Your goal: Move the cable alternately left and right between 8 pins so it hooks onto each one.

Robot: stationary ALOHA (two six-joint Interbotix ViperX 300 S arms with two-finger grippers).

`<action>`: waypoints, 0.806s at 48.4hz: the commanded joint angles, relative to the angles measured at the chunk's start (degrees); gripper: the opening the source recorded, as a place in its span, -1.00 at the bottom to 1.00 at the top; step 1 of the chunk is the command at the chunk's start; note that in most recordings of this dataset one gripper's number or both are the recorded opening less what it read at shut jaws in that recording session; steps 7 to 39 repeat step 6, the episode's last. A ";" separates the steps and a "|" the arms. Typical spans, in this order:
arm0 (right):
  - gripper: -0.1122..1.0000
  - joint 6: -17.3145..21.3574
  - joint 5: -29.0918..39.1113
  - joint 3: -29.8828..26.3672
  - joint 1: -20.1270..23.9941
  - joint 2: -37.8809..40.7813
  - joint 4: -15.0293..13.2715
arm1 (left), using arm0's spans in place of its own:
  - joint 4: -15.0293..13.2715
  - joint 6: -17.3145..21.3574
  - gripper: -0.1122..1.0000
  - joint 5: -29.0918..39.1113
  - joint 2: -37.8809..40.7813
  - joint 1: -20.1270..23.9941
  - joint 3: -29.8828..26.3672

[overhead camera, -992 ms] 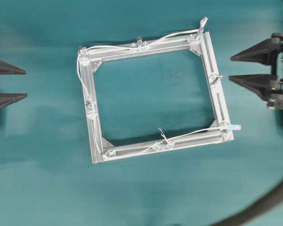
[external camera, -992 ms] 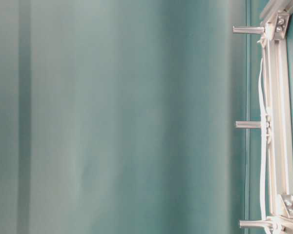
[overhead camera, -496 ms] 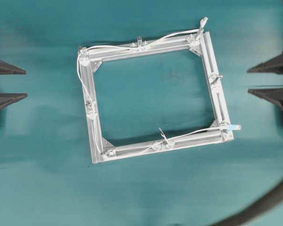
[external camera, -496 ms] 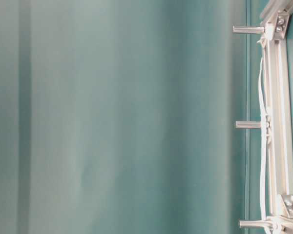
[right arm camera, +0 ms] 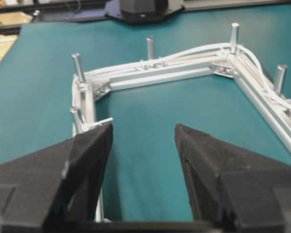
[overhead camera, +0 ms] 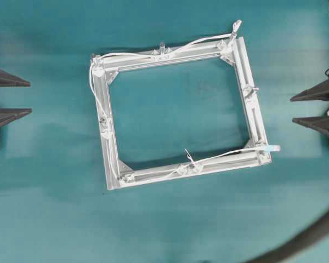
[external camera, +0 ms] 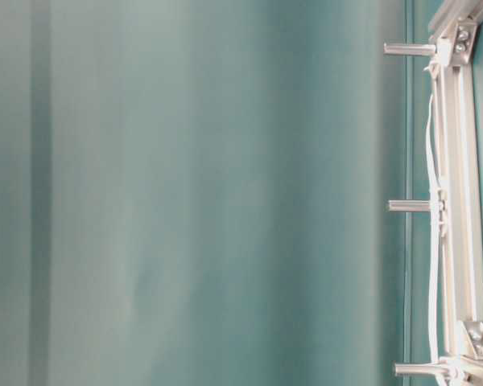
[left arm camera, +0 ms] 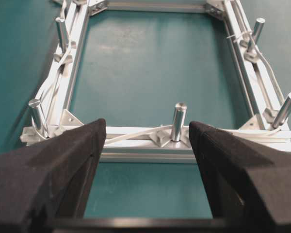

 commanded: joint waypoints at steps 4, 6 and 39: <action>0.10 0.09 1.23 0.09 0.09 -2.99 0.09 | 0.18 0.09 0.47 -0.26 0.44 0.00 -0.62; 0.07 0.18 1.32 0.26 0.09 -3.60 0.09 | 0.18 0.09 0.47 -0.26 0.44 0.00 -0.62; 0.07 0.18 1.32 0.26 0.09 -3.60 0.09 | 0.18 0.09 0.47 -0.26 0.44 0.00 -0.62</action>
